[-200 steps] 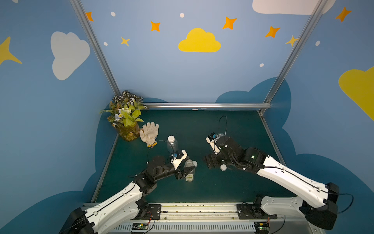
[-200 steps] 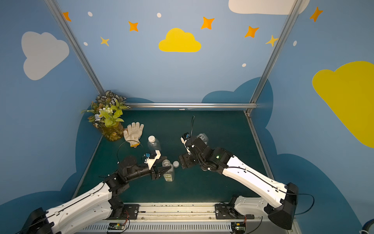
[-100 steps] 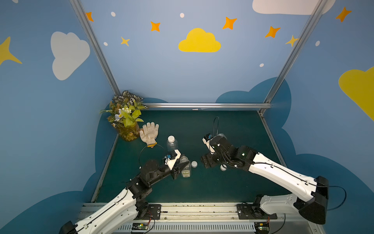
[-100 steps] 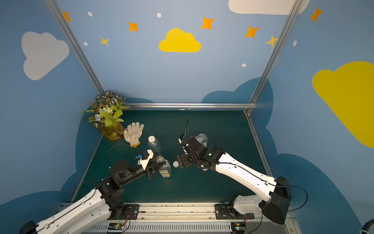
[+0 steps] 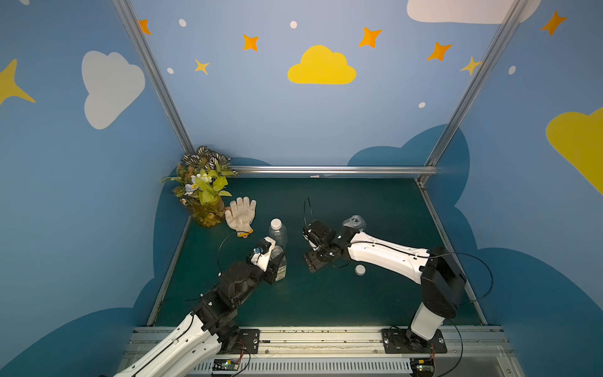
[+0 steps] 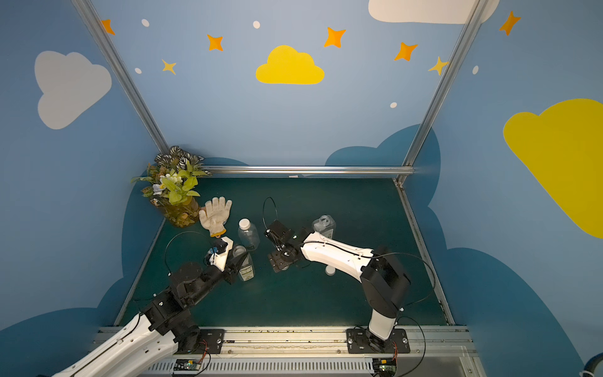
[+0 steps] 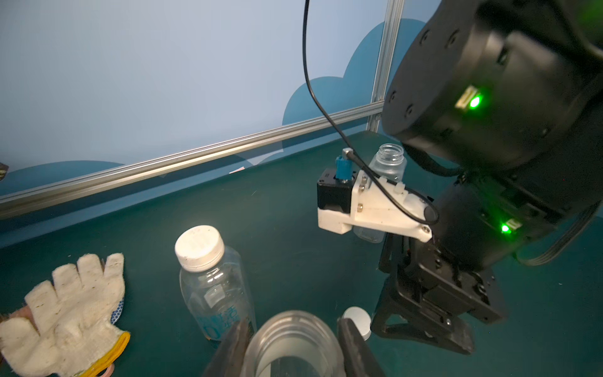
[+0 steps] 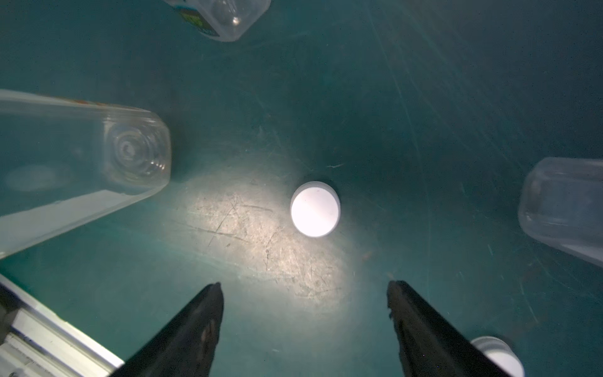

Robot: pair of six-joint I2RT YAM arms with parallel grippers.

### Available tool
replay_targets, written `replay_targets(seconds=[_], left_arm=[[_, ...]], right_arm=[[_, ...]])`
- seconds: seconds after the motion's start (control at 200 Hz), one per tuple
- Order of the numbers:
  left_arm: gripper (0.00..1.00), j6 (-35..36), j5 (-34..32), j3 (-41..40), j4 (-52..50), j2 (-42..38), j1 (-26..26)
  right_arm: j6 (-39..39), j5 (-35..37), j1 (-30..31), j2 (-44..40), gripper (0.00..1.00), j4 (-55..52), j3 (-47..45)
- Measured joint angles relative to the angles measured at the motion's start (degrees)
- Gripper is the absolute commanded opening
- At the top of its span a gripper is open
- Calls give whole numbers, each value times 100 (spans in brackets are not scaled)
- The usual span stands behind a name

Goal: Screw on the bottle caps
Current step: Pick up the plastic bottle at the center of the board, then pick up the bottle cap from the center of the board.

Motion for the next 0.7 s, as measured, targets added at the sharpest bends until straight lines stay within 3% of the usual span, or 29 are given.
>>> replay_targets(seconds=[0.701], left_arm=[[4, -9, -170, 0, -63, -107, -2]], right_arm=[[310, 260, 103, 1139, 64, -87, 479]])
